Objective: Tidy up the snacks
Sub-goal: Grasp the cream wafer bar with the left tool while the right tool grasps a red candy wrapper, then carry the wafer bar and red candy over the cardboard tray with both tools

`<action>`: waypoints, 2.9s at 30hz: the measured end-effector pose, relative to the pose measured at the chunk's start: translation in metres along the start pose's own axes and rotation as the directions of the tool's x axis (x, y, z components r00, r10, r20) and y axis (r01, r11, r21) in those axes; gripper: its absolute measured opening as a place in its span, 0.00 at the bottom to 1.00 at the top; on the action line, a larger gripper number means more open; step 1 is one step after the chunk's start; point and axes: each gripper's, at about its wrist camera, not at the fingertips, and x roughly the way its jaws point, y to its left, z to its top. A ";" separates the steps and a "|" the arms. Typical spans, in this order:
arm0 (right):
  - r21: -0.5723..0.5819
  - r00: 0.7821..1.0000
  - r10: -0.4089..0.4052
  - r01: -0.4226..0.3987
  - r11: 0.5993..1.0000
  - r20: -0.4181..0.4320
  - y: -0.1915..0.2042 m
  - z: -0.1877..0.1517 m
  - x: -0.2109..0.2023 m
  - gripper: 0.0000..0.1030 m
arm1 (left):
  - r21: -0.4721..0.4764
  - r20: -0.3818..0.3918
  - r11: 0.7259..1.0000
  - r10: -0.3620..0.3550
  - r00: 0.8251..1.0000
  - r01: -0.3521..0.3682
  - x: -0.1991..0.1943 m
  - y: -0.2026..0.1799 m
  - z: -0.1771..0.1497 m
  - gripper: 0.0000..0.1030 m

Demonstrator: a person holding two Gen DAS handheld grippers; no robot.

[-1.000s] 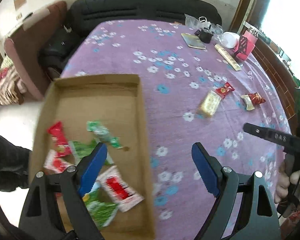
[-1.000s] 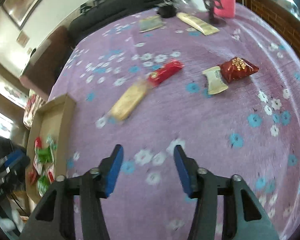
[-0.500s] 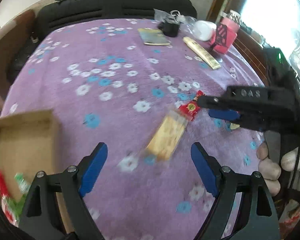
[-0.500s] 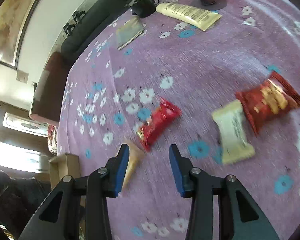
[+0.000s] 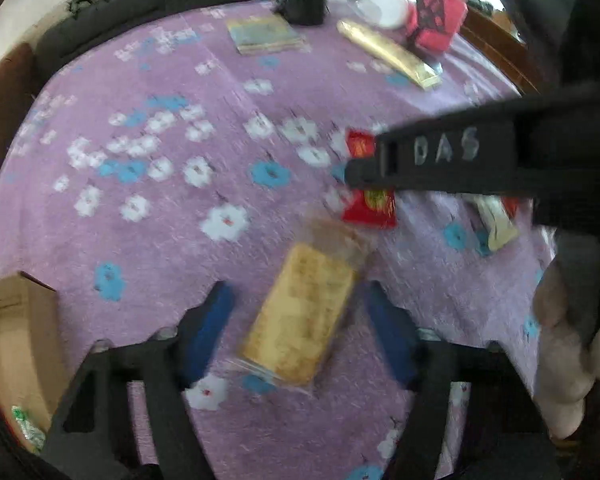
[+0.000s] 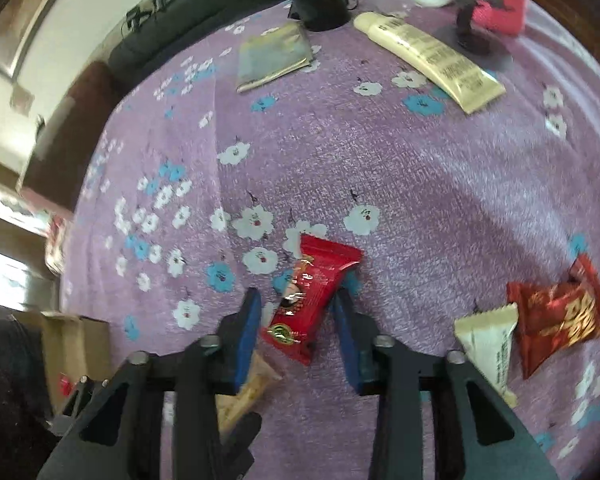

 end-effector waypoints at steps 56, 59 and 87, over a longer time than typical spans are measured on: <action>-0.210 0.992 0.123 -0.112 0.971 0.040 0.109 -0.151 -0.087 0.19 | -0.224 0.128 0.973 0.084 0.988 -0.054 -0.170 0.083 -0.119 0.35; -0.222 0.991 0.130 -0.118 0.968 0.041 0.119 -0.155 -0.087 0.19 | -0.234 0.128 0.971 0.089 0.988 -0.058 -0.174 0.091 -0.125 0.35; -0.311 0.985 0.171 -0.152 0.938 0.032 0.202 -0.180 -0.077 0.19 | -0.332 0.138 0.939 0.145 0.980 -0.092 -0.189 0.177 -0.147 0.35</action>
